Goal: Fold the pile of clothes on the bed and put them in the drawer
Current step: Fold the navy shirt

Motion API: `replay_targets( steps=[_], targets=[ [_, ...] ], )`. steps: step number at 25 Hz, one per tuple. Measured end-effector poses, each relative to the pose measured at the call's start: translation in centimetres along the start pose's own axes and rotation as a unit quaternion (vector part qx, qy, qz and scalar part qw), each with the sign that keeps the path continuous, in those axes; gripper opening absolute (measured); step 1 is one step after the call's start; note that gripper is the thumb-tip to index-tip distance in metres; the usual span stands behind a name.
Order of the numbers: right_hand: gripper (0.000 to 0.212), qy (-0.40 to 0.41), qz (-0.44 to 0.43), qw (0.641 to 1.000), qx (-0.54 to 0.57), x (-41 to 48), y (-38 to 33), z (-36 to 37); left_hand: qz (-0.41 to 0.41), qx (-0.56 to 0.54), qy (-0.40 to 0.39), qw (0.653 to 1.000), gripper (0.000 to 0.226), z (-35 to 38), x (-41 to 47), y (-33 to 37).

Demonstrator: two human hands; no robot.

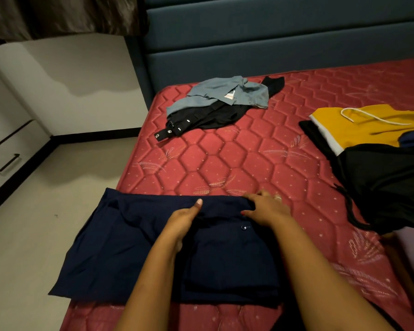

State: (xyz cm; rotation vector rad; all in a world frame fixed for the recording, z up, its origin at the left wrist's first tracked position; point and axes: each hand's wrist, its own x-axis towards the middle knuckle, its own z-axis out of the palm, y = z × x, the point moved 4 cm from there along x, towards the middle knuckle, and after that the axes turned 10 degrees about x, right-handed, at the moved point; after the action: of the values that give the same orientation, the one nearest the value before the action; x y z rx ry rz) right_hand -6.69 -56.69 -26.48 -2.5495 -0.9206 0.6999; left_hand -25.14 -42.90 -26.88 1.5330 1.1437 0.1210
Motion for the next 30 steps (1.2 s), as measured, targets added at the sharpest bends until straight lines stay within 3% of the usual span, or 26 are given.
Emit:
replay_targets(
  steps=[2,4,7,9,11,13,15,19,22,25,27,30],
  targets=[
    [0.056,0.009,0.004,1.000,-0.004,-0.5,-0.3,0.0,0.028,0.025,-0.013,0.999,0.023,0.0,0.1,-0.4],
    [0.054,0.013,0.004,1.000,0.004,-0.9,-0.6,0.0,0.057,0.036,0.032,0.997,0.016,0.0,0.1,-0.7],
    [0.051,0.051,0.003,0.999,-0.004,-1.2,-1.0,-0.4,0.099,0.077,0.234,0.964,0.002,-1.8,-0.5,0.1],
    [0.044,0.143,-0.041,0.988,-0.049,-1.3,-2.0,-1.4,0.129,0.119,0.312,0.934,0.019,-2.8,-1.4,0.8],
    [0.027,0.156,-0.127,0.980,0.002,-1.3,-3.7,-2.0,0.143,0.183,0.260,0.937,0.026,-2.3,-2.3,0.8],
    [0.016,0.014,-0.202,0.974,0.099,-1.5,-5.7,-0.7,0.135,0.240,0.199,0.941,0.033,-1.1,-3.4,-0.3],
    [0.012,-0.089,-0.244,0.962,0.080,-2.2,-6.9,1.7,0.135,0.250,0.177,0.942,0.054,-0.7,-3.8,-1.3],
    [0.035,-0.081,-0.262,0.957,0.094,-2.2,-7.0,2.8,0.170,0.198,0.102,0.960,0.063,0.0,-3.9,-0.9],
    [0.036,-0.058,-0.249,0.959,0.121,-2.0,-7.3,2.2,0.217,0.127,0.082,0.964,0.060,0.0,-4.6,-0.3],
    [0.041,-0.067,-0.245,0.960,0.119,-1.6,-6.9,2.8,0.201,0.057,-0.033,0.977,0.074,0.7,-5.2,-0.4],
    [0.048,-0.081,-0.239,0.961,0.114,-1.7,-6.5,3.0,0.173,0.084,0.009,0.981,0.079,0.4,-4.7,-0.9],
    [0.027,-0.077,-0.245,0.959,0.119,-1.8,-6.5,2.7,0.148,0.048,0.056,0.986,0.081,0.0,-4.3,-1.4]
  ],
)
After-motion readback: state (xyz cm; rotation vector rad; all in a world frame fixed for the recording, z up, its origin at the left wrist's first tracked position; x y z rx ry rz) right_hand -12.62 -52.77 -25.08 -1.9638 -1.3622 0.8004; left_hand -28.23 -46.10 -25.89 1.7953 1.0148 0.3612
